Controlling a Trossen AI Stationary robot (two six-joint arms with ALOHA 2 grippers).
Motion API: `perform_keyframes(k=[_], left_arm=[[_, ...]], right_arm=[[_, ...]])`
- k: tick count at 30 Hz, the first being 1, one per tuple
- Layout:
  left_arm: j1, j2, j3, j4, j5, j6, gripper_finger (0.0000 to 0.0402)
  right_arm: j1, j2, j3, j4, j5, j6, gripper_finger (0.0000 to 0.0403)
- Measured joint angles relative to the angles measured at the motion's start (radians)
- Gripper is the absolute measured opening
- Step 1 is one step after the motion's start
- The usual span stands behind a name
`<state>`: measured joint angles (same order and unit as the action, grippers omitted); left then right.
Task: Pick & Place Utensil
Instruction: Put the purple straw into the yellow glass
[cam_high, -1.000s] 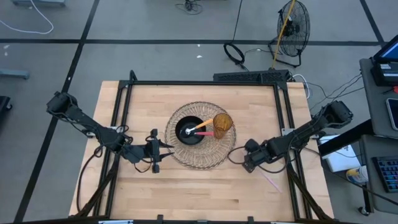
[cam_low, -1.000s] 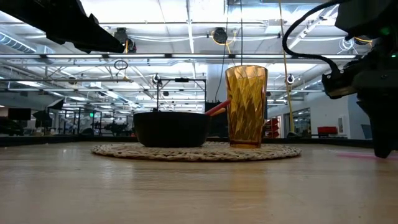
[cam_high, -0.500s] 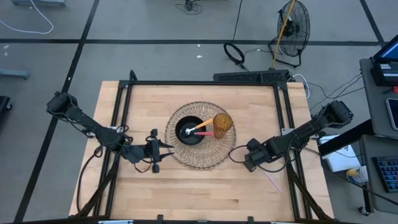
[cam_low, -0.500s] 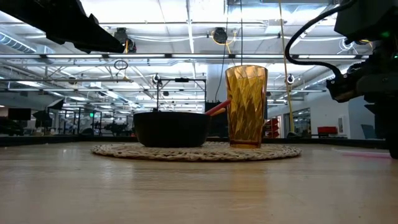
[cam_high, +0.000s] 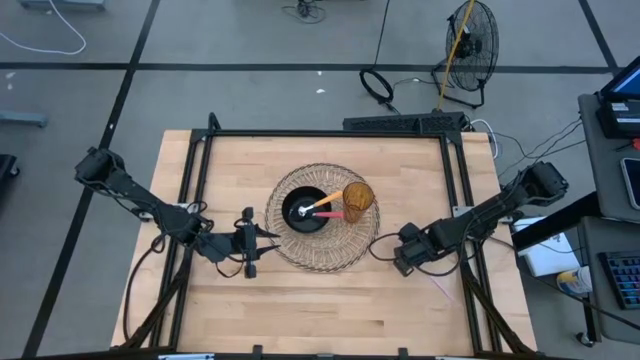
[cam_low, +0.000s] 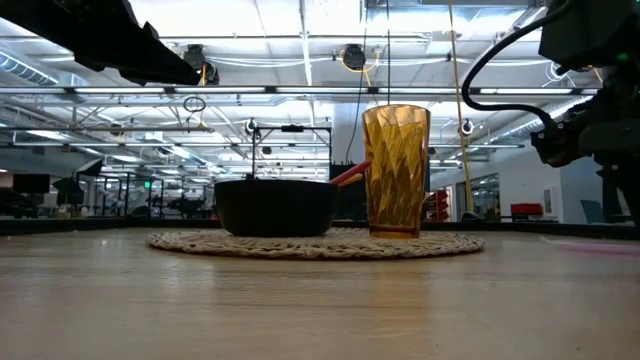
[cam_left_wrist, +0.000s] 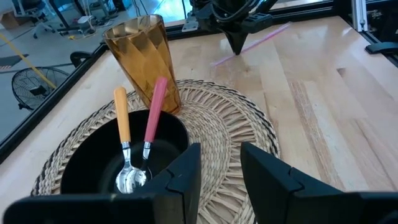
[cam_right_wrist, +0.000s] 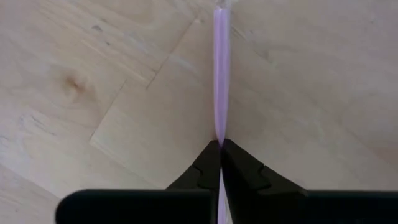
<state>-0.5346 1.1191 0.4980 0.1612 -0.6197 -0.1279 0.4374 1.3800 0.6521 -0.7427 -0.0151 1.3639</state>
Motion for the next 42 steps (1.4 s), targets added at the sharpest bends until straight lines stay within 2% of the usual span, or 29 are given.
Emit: perform_keyframes(k=[11, 14, 32, 38, 42], left_arm=[[0.0, 0.0, 0.0, 0.0, 0.0, 0.001, 0.012], [0.0, 0.0, 0.0, 0.0, 0.0, 0.001, 0.012], [0.0, 0.0, 0.0, 0.001, 0.0, -0.004, 0.012], [0.0, 0.0, 0.0, 0.001, 0.0, -0.004, 0.012], [0.0, 0.0, 0.0, 0.001, 0.0, -0.006, 0.012]], right_arm=[[0.001, -0.014, -0.001, -0.003, 0.081, -0.022, 0.0002], [0.001, -0.05, -0.006, -0.013, 0.136, -0.025, 0.0001], [0.0, -0.415, -0.003, -0.058, 0.454, -0.134, 0.0], [-0.019, -0.523, -0.002, -0.038, 0.517, -0.222, 0.0], [-0.052, -0.582, -0.002, 0.001, 0.52, -0.307, 0.0]])
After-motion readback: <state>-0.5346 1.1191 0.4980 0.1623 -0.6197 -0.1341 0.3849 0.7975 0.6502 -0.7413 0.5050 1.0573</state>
